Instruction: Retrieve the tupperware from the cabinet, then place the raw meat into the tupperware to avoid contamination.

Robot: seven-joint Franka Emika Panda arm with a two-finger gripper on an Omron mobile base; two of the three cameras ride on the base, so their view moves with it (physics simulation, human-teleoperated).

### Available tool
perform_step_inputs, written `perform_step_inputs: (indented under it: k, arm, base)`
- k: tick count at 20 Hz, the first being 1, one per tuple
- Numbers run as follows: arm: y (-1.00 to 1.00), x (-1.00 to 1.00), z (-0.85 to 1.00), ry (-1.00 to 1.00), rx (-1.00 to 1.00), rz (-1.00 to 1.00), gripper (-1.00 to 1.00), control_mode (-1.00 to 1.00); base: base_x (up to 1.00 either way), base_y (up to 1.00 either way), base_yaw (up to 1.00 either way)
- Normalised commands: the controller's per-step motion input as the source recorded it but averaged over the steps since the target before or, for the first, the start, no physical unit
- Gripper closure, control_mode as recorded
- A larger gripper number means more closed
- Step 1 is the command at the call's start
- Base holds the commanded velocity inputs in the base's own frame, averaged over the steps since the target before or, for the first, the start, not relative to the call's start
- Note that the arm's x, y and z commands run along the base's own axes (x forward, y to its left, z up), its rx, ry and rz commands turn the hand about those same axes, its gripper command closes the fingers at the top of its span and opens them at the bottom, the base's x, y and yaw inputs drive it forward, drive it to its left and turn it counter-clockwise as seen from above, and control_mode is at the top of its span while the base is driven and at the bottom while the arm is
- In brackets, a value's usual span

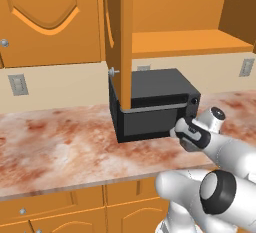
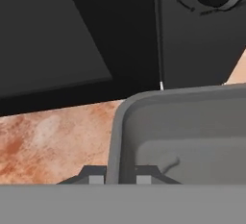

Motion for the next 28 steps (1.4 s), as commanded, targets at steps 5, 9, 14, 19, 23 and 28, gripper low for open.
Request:
perform_step_inputs:
  k: [5,9,14,19,23,28]
  arm:
    - [0.26,-0.37,-0.15,0.01,0.0,-0.1,1.0,-1.0]
    - [0.42,-0.22,-0.22,0.0,0.0,-0.07,-1.0,-1.0]
    - [0.46,-0.04,-0.38,0.0,0.0,-0.04,-1.0,-1.0]
    - [0.38,0.0,-0.61,-0.03,0.0,-0.01,-1.0,-1.0]
    - [0.3,0.0,-0.46,-0.03,0.0,0.0,-1.0,-1.0]
    - [0.04,-0.04,0.16,0.01,0.0,-0.02,-1.0,-1.0]
  base:
    - [0.0,0.0,0.0]
    - [0.0,0.0,0.0]
    - [0.0,0.0,0.0]
    - [0.0,0.0,0.0]
    - [0.0,0.0,0.0]
    - [0.0,0.0,0.0]
